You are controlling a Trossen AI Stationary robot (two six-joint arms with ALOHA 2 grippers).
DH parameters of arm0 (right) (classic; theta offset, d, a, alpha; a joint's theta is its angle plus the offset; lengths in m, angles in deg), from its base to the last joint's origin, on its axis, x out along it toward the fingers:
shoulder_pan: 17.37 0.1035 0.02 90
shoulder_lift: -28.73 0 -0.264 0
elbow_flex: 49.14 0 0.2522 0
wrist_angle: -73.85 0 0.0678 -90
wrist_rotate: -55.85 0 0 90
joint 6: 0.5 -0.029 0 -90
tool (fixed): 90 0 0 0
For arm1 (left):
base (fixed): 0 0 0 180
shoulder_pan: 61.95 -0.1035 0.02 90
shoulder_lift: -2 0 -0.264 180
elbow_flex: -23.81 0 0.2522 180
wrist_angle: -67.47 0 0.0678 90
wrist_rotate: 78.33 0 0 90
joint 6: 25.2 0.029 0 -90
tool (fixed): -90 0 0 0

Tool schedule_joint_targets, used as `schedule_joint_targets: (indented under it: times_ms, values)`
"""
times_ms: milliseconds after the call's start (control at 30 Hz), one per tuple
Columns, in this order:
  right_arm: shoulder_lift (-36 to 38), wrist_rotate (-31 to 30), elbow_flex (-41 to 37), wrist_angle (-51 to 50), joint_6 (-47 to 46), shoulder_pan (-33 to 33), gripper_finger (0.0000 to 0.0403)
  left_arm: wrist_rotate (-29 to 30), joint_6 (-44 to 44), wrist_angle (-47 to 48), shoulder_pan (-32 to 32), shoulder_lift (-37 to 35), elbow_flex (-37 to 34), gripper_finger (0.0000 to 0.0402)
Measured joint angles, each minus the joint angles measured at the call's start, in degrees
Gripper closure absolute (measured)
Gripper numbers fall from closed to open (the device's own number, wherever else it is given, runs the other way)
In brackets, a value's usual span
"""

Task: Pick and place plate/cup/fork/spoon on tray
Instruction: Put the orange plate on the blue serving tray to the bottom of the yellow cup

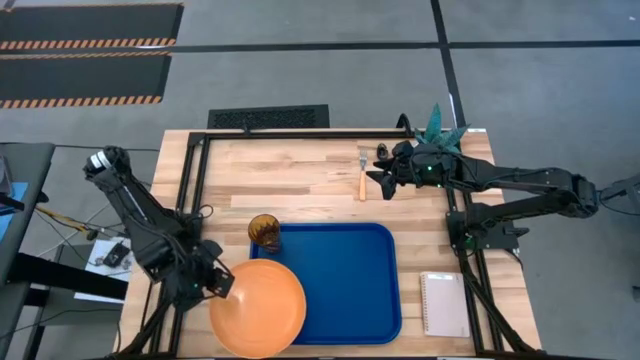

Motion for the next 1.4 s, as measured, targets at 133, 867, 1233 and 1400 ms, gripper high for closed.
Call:
schedule_joint_targets:
  times_ms: [133, 867, 1233, 1400]
  values:
    - [0.0, 0.0, 0.0, 0.0, 0.0, 0.0, 0.0163, -0.1, 2.0, -1.2, -1.5, 0.0, 0.0, 0.0402]
    - [0.0, 0.0, 0.0, 0.0, 1.1, 0.0, 0.0163, -0.7, 1.8, -6.5, -1.7, 0.1, -4.8, 0.0402]
    - [0.0, 0.0, 0.0, 0.2, 1.1, 0.0, 0.0163, -0.8, 3.0, -16.2, -4.8, 0.0, -11.9, 0.0402]
    - [0.0, -0.1, 0.0, 0.2, 1.1, 0.0, 0.0163, 0.1, 3.2, -20.9, -5.7, 0.0, -14.6, 0.0402]
